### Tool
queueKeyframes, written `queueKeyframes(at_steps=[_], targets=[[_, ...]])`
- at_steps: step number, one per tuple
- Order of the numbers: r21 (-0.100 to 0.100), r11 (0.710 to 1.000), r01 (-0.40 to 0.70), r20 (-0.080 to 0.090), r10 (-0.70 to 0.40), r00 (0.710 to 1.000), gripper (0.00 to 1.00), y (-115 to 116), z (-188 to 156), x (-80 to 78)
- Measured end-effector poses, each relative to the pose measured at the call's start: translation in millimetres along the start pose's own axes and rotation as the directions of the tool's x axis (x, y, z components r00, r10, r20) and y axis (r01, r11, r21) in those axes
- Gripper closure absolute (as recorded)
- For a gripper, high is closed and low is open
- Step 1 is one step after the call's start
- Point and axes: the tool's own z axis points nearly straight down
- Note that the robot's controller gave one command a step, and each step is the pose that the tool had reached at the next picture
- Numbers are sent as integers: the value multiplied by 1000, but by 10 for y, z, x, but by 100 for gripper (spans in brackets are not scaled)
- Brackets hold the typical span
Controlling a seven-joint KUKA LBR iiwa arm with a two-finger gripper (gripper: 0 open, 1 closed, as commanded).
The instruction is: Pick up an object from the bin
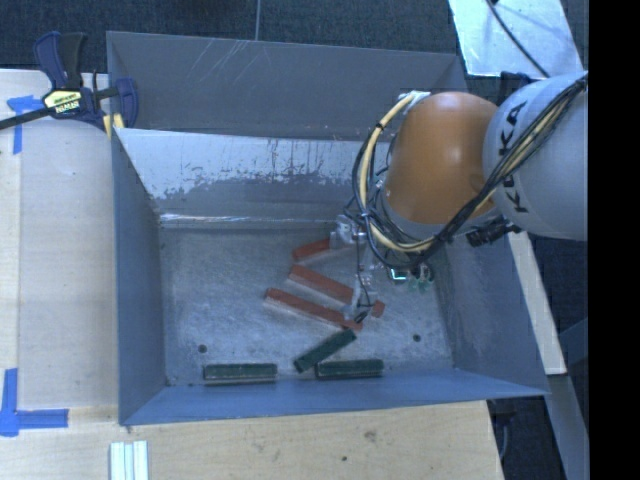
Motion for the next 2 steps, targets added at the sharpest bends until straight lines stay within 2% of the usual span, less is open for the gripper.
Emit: queueKeyframes(at_steps=[1, 2], targets=[[0, 1000, -16, -1, 16, 1000, 0, -14, 832, 14], [-2, 1000, -17, 8, 17, 1000, 100, -7, 763, -17]])
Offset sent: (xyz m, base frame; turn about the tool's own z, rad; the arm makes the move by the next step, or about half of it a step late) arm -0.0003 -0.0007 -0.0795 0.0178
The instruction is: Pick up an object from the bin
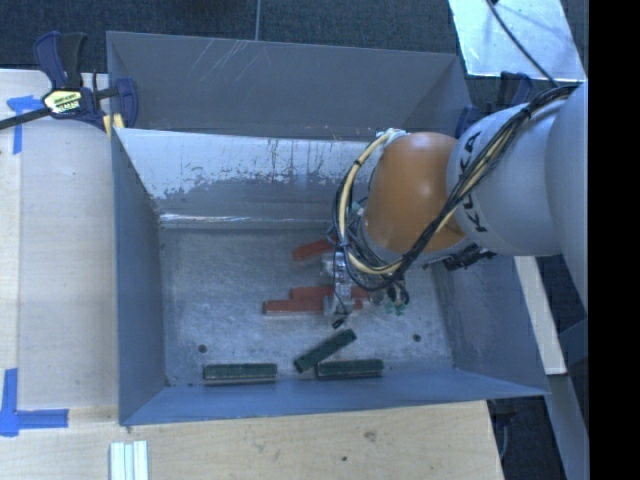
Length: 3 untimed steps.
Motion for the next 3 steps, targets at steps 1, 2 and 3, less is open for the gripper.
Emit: queueKeyframes(at_steps=[1, 2, 3], targets=[[1, 1000, 31, 8, -31, 999, 100, 114, -1060, 33], [2, 1000, 31, 0, -31, 1000, 0, 111, -1010, 49], [3, 998, 56, -2, -56, 998, 0, 83, -122, -621]])
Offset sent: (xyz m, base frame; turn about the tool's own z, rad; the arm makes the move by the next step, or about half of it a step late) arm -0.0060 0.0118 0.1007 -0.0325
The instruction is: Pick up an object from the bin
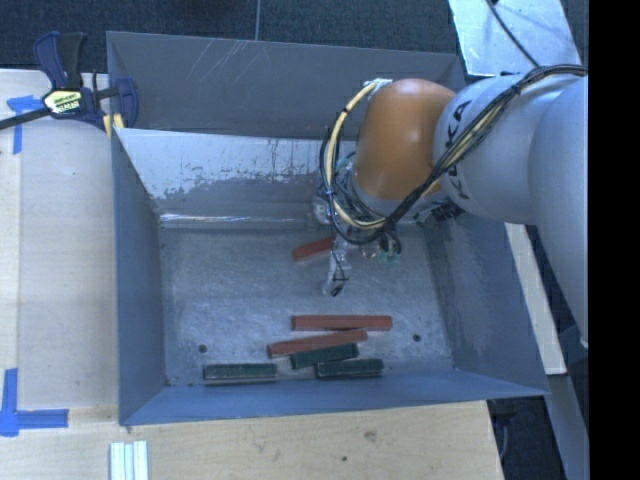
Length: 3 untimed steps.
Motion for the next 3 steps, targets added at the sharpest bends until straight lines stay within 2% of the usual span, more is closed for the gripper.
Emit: queueKeyframes(at_steps=[1, 2, 3], targets=[[-1, 1000, -1, 4, 1, 1000, 100, 1, -48, -4], [-1, 1000, -2, 4, 2, 1000, 0, 1, -48, -4], [1, 999, 35, -1, -35, 999, 0, -418, 199, -38]])
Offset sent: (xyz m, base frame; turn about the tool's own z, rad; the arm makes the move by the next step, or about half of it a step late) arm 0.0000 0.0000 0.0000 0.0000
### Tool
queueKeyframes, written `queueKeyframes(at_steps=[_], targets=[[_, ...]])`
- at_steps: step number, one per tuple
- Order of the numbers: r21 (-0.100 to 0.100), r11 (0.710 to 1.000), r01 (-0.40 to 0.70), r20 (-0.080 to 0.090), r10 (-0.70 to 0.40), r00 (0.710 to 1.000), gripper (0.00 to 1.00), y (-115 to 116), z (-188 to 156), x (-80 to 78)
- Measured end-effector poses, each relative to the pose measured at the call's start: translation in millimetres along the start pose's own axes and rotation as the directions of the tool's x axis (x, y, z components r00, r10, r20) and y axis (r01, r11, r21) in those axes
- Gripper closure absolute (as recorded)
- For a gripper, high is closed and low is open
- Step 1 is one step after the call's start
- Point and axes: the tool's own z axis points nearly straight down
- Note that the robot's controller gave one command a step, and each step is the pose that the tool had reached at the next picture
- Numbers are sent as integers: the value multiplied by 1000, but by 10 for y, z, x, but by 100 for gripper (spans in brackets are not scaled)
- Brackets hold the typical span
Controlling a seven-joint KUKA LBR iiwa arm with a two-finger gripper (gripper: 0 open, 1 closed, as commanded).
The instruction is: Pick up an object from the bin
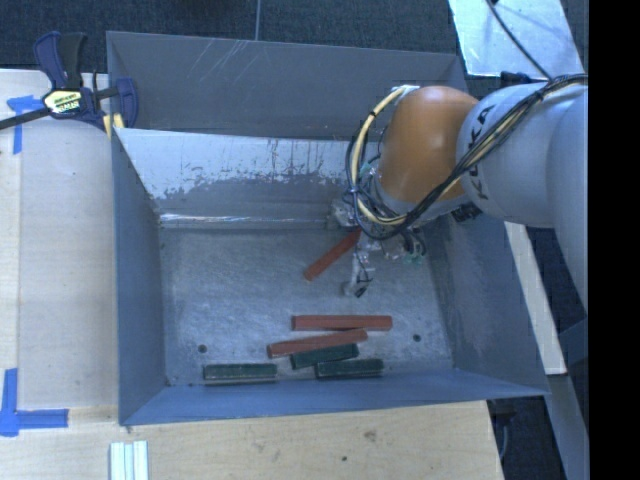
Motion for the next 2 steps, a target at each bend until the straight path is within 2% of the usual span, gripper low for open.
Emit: queueKeyframes(at_steps=[1, 2], targets=[[-2, 1000, 2, 4, -2, 1000, 100, 30, -27, -15], [0, 1000, -1, 13, 1, 1000, 100, 84, -1973, 46]])
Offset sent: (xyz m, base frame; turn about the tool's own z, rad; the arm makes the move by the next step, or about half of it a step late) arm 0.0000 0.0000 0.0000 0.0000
